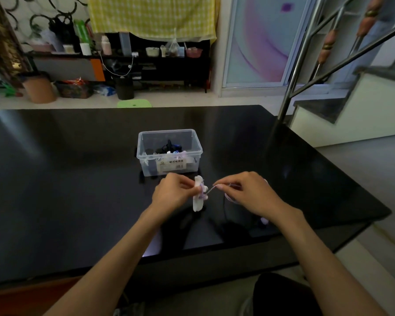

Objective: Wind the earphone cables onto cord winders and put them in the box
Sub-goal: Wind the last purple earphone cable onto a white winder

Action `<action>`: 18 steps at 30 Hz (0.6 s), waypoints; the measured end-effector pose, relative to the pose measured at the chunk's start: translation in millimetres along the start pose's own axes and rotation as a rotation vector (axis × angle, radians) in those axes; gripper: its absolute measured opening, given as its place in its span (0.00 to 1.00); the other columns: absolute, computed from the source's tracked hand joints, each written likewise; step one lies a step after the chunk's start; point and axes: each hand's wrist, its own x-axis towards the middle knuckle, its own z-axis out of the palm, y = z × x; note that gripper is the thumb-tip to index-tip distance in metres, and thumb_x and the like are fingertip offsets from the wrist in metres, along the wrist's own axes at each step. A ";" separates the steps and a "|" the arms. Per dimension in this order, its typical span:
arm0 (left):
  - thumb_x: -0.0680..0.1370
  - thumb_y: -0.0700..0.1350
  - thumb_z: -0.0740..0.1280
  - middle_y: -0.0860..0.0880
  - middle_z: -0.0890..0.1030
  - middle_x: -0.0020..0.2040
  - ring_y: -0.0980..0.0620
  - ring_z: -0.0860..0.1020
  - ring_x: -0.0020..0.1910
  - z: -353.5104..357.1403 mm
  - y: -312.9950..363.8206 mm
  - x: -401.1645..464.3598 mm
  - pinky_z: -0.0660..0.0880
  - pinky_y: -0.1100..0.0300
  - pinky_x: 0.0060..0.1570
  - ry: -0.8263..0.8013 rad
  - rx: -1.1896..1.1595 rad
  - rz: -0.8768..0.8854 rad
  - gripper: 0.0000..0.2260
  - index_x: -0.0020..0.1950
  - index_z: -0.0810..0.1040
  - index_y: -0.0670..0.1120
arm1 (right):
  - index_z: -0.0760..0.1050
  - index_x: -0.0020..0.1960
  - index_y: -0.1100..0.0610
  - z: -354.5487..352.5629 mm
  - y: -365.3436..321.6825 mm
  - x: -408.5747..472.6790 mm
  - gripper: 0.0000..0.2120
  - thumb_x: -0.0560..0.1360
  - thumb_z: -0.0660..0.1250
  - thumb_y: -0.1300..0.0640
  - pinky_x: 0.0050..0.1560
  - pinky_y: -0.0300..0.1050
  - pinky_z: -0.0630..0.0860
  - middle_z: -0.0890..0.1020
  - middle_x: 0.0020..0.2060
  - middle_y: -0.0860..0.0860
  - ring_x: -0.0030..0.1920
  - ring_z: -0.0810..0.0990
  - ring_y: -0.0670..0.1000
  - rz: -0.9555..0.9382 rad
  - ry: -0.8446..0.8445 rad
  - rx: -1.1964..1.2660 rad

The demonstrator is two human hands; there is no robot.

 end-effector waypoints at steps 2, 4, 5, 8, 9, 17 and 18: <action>0.71 0.51 0.73 0.55 0.85 0.39 0.58 0.81 0.43 -0.6 5.4 -1.7 0.77 0.52 0.52 -0.148 0.024 0.027 0.03 0.38 0.83 0.57 | 0.83 0.51 0.44 -1.6 6.7 0.8 0.09 0.73 0.69 0.46 0.51 0.40 0.77 0.84 0.46 0.40 0.47 0.80 0.38 -0.008 0.067 0.025; 0.73 0.47 0.72 0.48 0.85 0.43 0.56 0.80 0.43 -1.4 12.9 -5.2 0.78 0.56 0.49 -0.298 0.012 0.061 0.04 0.47 0.85 0.51 | 0.84 0.47 0.45 -3.6 11.2 2.2 0.07 0.70 0.72 0.47 0.49 0.39 0.78 0.85 0.42 0.40 0.44 0.81 0.38 0.009 0.067 0.111; 0.74 0.46 0.71 0.47 0.85 0.45 0.56 0.80 0.42 -2.6 15.6 -7.4 0.78 0.58 0.47 -0.367 -0.006 0.074 0.06 0.50 0.84 0.48 | 0.84 0.47 0.46 -4.9 12.3 2.2 0.07 0.69 0.73 0.49 0.49 0.39 0.78 0.85 0.41 0.41 0.44 0.82 0.39 0.023 0.026 0.188; 0.75 0.43 0.70 0.46 0.85 0.47 0.59 0.81 0.42 -6.8 18.8 -12.3 0.79 0.61 0.48 -0.541 -0.015 0.107 0.10 0.55 0.83 0.45 | 0.84 0.50 0.51 -7.5 14.3 -1.0 0.08 0.71 0.72 0.54 0.52 0.36 0.78 0.85 0.43 0.46 0.47 0.82 0.41 0.063 -0.195 0.396; 0.75 0.42 0.70 0.46 0.85 0.48 0.59 0.81 0.43 -8.1 18.4 -13.7 0.79 0.61 0.49 -0.587 -0.008 0.115 0.10 0.56 0.82 0.45 | 0.83 0.51 0.53 -8.3 14.9 -2.7 0.08 0.73 0.71 0.55 0.52 0.33 0.76 0.85 0.44 0.45 0.47 0.82 0.40 0.065 -0.264 0.400; 0.75 0.38 0.68 0.45 0.84 0.53 0.53 0.82 0.52 -15.2 20.1 -15.1 0.78 0.64 0.51 -0.520 -0.315 0.179 0.13 0.60 0.80 0.41 | 0.81 0.52 0.52 -7.8 21.2 -2.9 0.09 0.77 0.64 0.51 0.30 0.31 0.65 0.79 0.34 0.44 0.30 0.72 0.39 0.233 -0.335 0.642; 0.75 0.38 0.68 0.45 0.84 0.53 0.53 0.82 0.52 -13.6 21.3 -15.5 0.77 0.65 0.50 -0.489 -0.348 0.185 0.14 0.60 0.79 0.40 | 0.82 0.50 0.51 -5.7 23.1 -1.4 0.08 0.77 0.65 0.51 0.29 0.32 0.63 0.77 0.33 0.45 0.29 0.69 0.40 0.243 -0.298 0.665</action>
